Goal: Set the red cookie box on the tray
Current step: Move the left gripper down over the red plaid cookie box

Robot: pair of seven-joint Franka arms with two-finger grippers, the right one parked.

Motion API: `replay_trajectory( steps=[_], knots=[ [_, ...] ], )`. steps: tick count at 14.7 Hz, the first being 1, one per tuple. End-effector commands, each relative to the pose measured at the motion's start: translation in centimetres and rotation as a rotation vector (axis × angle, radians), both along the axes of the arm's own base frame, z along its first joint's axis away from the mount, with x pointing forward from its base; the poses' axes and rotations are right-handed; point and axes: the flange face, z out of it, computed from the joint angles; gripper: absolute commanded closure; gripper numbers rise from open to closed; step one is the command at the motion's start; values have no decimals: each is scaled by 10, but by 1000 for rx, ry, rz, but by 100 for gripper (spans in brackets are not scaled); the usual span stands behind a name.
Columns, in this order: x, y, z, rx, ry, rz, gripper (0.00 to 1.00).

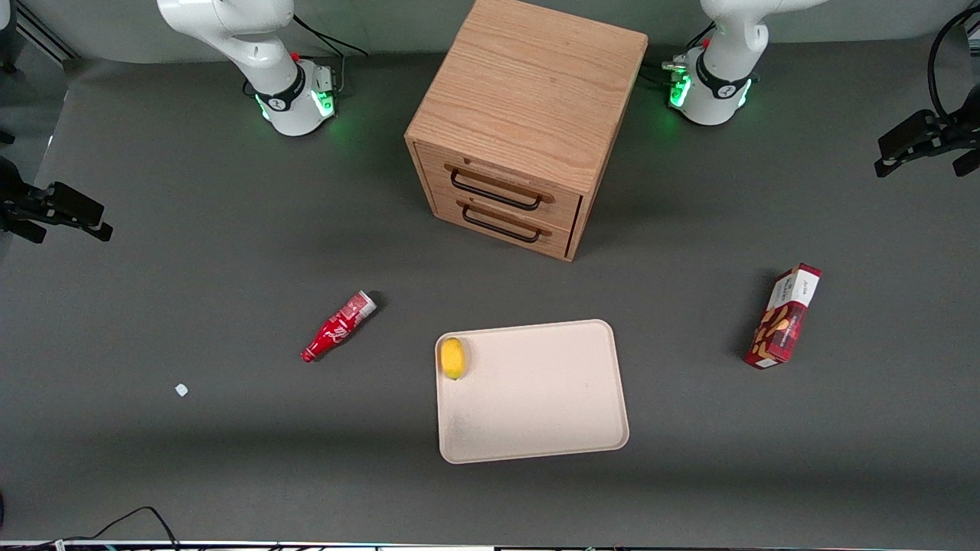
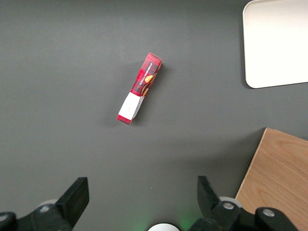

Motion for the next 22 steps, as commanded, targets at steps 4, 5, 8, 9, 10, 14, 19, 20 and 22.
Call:
replay_trajectory(
  steps=[4,5,8,9,10,14,19,20,22],
  knots=[
    [-3,2,2,-11,4,7,0],
    [-3,2,2,-11,4,7,0],
    [0,1,-4,-11,14,5,0],
    [4,2,-11,-11,28,5,0],
    [9,3,-18,-9,39,6,0],
    [45,9,-88,15,69,-105,0],
    [64,11,-203,39,22,-197,0],
    [62,11,-221,40,13,-204,0],
    [57,13,-251,47,5,-236,0]
  ],
)
